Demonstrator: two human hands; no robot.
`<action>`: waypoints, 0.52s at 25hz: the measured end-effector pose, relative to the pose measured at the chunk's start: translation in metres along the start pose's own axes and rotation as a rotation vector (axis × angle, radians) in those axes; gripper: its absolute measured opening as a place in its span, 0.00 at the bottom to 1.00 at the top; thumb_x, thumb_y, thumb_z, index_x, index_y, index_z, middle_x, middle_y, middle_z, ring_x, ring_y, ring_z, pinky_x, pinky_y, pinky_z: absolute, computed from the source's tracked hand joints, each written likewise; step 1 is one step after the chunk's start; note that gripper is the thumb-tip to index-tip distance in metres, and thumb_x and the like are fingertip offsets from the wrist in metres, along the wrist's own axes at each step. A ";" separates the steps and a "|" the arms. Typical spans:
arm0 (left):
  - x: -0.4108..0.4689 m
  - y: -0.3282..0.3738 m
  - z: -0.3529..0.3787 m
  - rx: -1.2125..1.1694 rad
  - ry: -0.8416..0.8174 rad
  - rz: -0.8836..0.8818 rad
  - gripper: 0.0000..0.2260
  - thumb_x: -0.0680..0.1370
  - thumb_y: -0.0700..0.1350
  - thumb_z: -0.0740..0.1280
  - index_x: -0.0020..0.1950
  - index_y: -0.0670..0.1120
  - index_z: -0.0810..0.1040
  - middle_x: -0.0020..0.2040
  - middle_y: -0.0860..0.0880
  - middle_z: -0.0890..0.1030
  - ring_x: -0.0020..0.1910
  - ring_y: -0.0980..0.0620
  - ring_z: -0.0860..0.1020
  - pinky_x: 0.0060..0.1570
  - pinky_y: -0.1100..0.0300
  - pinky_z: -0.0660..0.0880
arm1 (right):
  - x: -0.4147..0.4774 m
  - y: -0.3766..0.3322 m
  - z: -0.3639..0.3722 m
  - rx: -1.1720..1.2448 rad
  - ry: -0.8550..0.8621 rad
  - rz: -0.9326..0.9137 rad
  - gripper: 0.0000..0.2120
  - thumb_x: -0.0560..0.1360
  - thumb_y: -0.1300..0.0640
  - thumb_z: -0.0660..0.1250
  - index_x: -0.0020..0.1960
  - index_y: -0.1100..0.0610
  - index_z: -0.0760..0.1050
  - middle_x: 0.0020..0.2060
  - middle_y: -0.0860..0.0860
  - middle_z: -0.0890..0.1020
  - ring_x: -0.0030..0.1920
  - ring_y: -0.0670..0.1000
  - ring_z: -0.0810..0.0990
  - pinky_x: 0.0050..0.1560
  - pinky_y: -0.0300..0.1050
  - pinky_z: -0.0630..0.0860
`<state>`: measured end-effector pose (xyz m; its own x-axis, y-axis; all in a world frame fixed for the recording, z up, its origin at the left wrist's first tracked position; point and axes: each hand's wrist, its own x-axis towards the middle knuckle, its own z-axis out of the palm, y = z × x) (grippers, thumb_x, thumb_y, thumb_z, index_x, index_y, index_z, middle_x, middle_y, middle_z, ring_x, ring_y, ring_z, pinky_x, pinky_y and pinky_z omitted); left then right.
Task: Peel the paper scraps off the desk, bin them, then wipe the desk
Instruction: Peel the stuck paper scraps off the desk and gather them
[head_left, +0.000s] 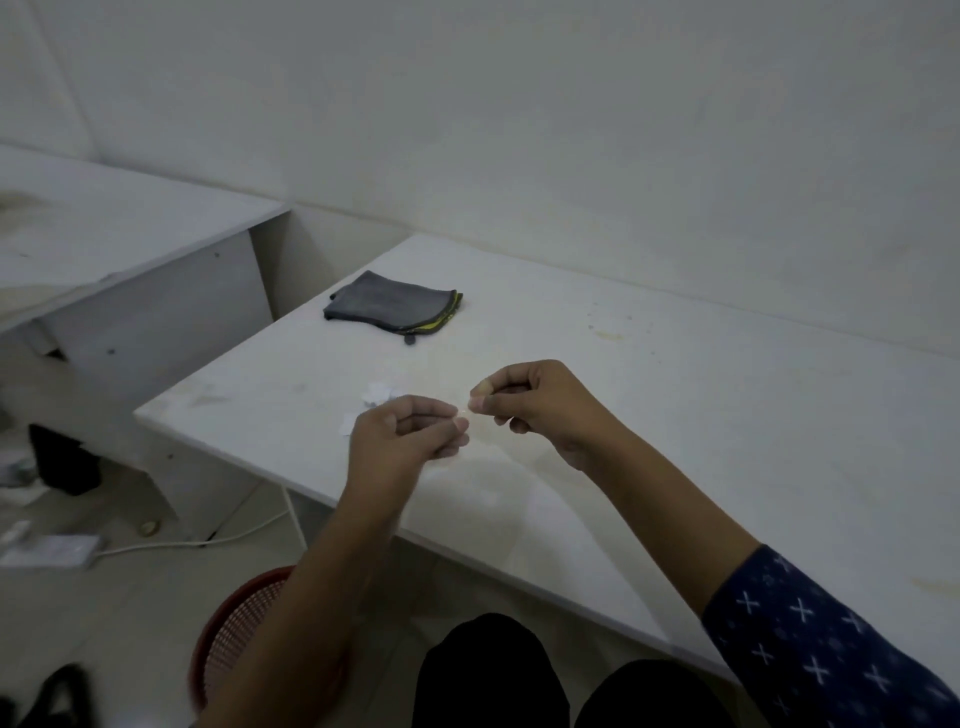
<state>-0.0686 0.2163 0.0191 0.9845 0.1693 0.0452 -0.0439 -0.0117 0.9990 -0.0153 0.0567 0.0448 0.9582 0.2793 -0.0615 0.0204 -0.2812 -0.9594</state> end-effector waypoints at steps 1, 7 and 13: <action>0.002 0.000 -0.010 0.008 0.015 -0.008 0.05 0.71 0.37 0.71 0.45 0.39 0.81 0.36 0.44 0.84 0.34 0.53 0.82 0.36 0.66 0.79 | 0.002 0.000 0.009 -0.007 0.002 -0.006 0.04 0.69 0.61 0.74 0.42 0.61 0.82 0.28 0.44 0.80 0.30 0.43 0.75 0.31 0.34 0.69; 0.014 -0.008 -0.038 0.261 0.058 0.030 0.02 0.70 0.38 0.72 0.40 0.44 0.83 0.34 0.45 0.84 0.32 0.51 0.82 0.37 0.62 0.79 | 0.013 0.006 0.046 -0.089 0.087 -0.039 0.03 0.68 0.65 0.73 0.41 0.63 0.81 0.31 0.50 0.81 0.32 0.43 0.78 0.34 0.35 0.73; 0.021 -0.017 -0.021 0.533 0.135 0.055 0.02 0.69 0.41 0.74 0.40 0.45 0.84 0.35 0.52 0.79 0.35 0.59 0.76 0.36 0.73 0.67 | 0.023 0.023 0.048 -0.311 0.183 -0.073 0.05 0.66 0.62 0.75 0.41 0.61 0.81 0.34 0.54 0.82 0.33 0.46 0.77 0.37 0.36 0.73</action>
<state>-0.0511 0.2408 0.0035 0.9513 0.2785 0.1325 0.0316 -0.5155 0.8563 -0.0069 0.1011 0.0081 0.9857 0.1480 0.0811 0.1492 -0.5403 -0.8281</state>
